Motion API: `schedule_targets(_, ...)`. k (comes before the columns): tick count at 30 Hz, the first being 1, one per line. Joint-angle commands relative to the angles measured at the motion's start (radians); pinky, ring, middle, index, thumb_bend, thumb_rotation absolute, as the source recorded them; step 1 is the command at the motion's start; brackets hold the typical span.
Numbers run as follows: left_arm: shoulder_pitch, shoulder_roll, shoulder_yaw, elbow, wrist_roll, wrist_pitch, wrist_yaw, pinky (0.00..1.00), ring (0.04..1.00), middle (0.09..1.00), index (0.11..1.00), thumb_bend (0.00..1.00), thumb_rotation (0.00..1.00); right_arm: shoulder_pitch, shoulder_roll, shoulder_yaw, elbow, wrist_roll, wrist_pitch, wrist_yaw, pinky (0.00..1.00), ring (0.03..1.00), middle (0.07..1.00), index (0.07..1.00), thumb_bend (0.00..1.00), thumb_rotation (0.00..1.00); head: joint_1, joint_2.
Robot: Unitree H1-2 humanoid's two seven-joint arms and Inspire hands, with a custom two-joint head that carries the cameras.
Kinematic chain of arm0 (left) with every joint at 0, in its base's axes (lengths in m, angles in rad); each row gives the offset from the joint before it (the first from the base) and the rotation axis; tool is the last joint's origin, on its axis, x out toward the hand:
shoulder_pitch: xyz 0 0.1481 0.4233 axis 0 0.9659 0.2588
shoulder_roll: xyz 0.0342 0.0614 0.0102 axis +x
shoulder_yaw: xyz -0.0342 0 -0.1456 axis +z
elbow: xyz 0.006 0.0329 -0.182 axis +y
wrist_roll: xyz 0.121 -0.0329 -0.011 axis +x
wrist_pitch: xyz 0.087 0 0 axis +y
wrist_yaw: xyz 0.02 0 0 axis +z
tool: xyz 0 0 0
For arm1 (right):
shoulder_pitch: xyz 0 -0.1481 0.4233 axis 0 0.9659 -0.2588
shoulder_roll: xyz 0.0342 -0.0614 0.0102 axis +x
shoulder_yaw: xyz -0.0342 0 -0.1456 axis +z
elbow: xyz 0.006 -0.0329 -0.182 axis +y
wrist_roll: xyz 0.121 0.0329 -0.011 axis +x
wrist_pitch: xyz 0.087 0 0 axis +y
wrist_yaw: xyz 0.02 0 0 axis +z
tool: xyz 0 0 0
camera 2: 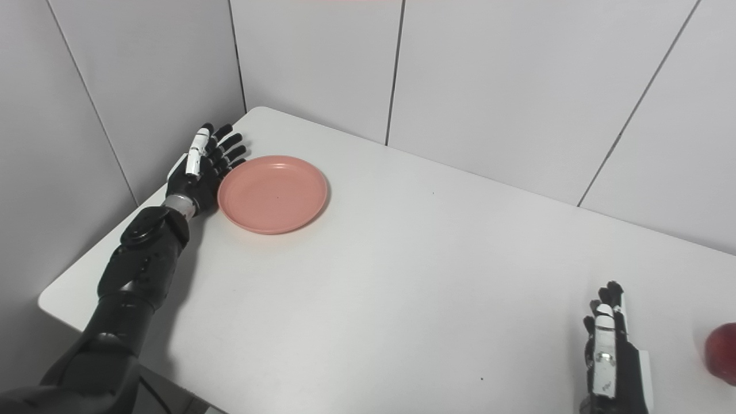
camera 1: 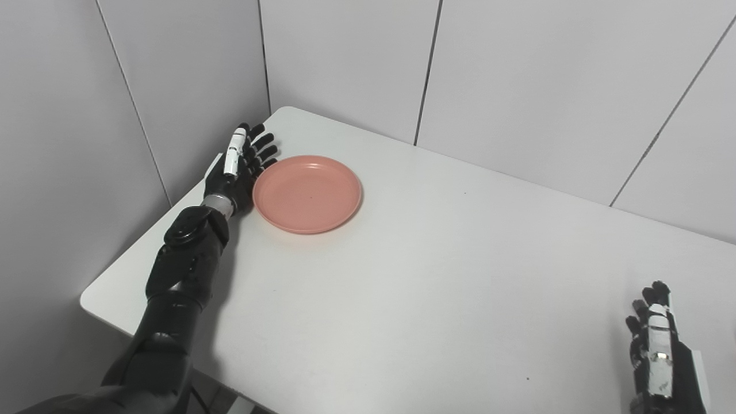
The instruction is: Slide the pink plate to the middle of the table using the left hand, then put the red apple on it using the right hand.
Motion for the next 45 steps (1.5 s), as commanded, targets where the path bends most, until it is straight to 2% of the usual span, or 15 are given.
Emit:
schedule_targets(1, -0.029, 0.013, 0.001, -0.015, -0.003, -0.005, -0.004, 0.93, 0.929, 0.93, 0.911, 0.33, 1.0, -0.023, -0.002, -0.004, -0.036, 0.001, -0.017, 0.004, 1.0, 1.0, 1.0, 1.0, 0.04, 1.0, -0.001, -0.001)
schedule_targets(10, -0.017, 0.01, -0.014, -0.039, -0.004, 0.001, -0.017, 0.92, 0.926, 0.929, 0.909, 0.31, 1.0, -0.027, -0.002, -0.006, -0.029, 0.009, -0.022, 0.006, 1.0, 1.0, 1.0, 1.0, 0.03, 1.0, -0.001, 0.001)
schedule_targets(25, -0.009, -0.017, -0.006, -0.084, -0.024, 0.054, -0.005, 0.92, 0.921, 0.928, 0.913, 0.32, 1.0, -0.025, 0.001, -0.008, -0.033, 0.012, -0.013, 0.005, 1.0, 1.0, 1.0, 1.0, 0.04, 1.0, -0.004, 0.004)
schedule_targets(34, -0.003, -0.037, -0.012, -0.134, -0.019, 0.085, 0.016, 0.91, 0.913, 0.922, 0.91, 0.31, 1.0, -0.028, 0.003, -0.008, -0.017, 0.014, -0.035, 0.005, 1.0, 1.0, 1.0, 1.0, 0.04, 1.0, -0.008, 0.002)
schedule_targets(45, 0.01, -0.045, -0.05, -0.178, 0.007, 0.087, 0.015, 0.92, 0.913, 0.92, 0.903, 0.34, 1.0, -0.026, 0.006, -0.005, -0.025, 0.01, -0.02, 0.003, 1.0, 1.0, 1.0, 1.0, 0.05, 1.0, -0.014, 0.004)
